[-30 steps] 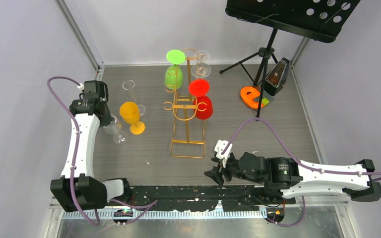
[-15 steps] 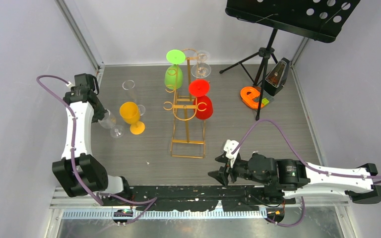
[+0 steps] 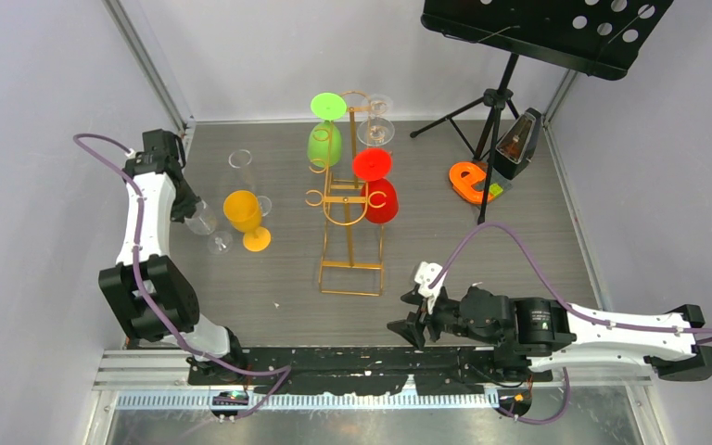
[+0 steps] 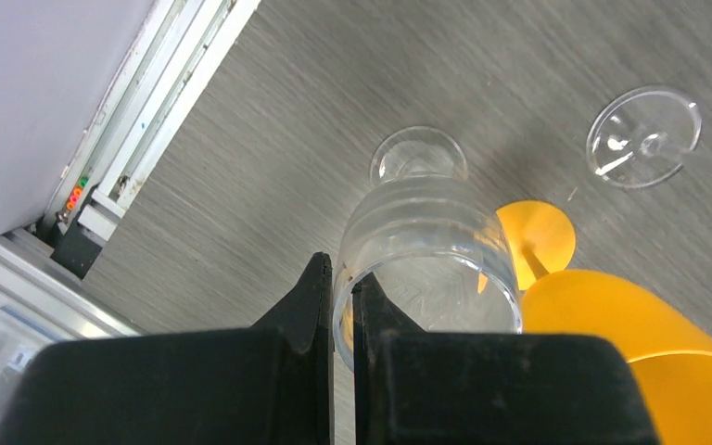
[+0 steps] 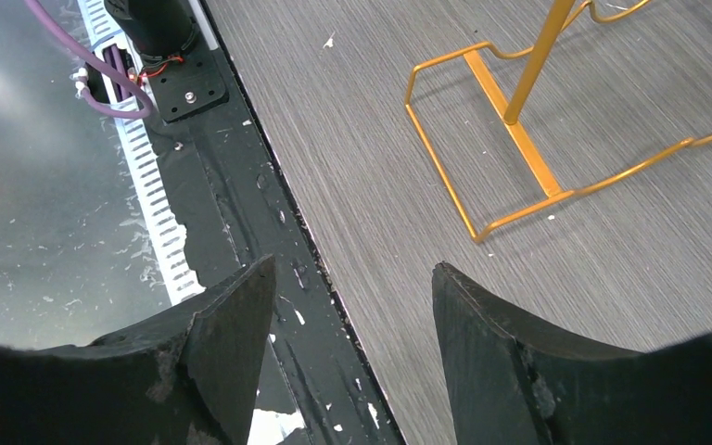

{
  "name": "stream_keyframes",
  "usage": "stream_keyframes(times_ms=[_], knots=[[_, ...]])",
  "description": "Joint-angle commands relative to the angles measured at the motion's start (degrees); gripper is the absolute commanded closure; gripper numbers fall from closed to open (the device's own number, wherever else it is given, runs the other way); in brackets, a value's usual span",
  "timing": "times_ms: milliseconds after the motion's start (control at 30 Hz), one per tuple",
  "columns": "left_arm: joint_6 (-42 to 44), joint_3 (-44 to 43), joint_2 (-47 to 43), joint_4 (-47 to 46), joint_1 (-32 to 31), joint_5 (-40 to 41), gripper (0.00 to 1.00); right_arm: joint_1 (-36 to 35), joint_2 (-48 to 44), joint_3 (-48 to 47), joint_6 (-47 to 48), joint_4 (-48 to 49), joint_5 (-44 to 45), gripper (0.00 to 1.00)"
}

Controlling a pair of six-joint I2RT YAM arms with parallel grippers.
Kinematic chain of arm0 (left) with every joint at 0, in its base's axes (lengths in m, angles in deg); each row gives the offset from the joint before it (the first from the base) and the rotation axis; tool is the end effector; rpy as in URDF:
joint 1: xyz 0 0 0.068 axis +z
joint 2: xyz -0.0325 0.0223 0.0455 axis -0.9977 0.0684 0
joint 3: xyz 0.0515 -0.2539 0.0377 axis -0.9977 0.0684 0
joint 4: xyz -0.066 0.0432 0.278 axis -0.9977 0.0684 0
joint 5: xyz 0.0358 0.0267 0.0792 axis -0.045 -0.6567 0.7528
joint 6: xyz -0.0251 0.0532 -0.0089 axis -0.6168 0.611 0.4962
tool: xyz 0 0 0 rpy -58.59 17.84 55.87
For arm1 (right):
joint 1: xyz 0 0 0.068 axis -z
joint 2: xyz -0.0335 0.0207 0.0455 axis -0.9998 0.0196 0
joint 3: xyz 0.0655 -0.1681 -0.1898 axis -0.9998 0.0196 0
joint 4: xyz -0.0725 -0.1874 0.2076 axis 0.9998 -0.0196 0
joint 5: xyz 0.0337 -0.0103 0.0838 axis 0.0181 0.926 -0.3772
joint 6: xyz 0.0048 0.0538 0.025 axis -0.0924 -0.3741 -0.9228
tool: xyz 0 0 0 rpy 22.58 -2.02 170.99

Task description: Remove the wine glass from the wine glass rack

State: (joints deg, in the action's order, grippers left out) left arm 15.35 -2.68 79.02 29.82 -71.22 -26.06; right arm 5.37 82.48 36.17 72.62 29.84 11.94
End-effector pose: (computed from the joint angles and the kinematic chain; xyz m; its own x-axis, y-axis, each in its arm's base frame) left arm 0.3235 0.0977 0.2888 -0.6552 -0.5819 -0.4818 -0.6805 0.7315 0.0419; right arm 0.0341 0.1882 0.2788 -0.2131 -0.2784 -0.9365 -0.8964 0.4369 0.0741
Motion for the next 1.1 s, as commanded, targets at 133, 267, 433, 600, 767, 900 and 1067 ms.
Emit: stream_keyframes(times_ms=[133, 267, 433, 600, 767, 900, 1067], knots=[[-1.82, -2.47, 1.66, -2.71, 0.54, 0.6, 0.91, 0.18, 0.68, -0.13, -0.8, 3.11, 0.67, 0.3], [-1.74, -1.95, 1.31, -3.01, 0.53, -0.24, 0.65, 0.31, 1.1, -0.03, -0.75, 3.29, 0.82, 0.3], [-1.2, -2.48, -0.16, -2.64, 0.53, 0.05, 0.48, 0.43, 1.85, -0.08, -0.92, 3.79, 0.39, 0.29], [-0.71, -4.58, -2.04, -1.13, 0.51, 0.53, 0.4, 0.44, 2.1, -0.54, -1.6, 3.41, 0.35, 0.29], [-0.99, -3.95, -6.32, -1.88, 0.58, -0.62, 0.35, 0.45, 2.57, -1.47, -2.12, 2.94, 0.55, 0.29], [-1.74, -2.37, -10.61, -3.3, 0.46, -2.89, 0.32, 0.45, 3.05, -2.96, -2.8, 1.31, 1.55, 0.29], [-1.18, -2.63, -15.19, -3.08, 0.47, -6.12, 0.3, 0.4, 3.66, -4.21, -3.8, -0.26, 2.86, 0.28]])
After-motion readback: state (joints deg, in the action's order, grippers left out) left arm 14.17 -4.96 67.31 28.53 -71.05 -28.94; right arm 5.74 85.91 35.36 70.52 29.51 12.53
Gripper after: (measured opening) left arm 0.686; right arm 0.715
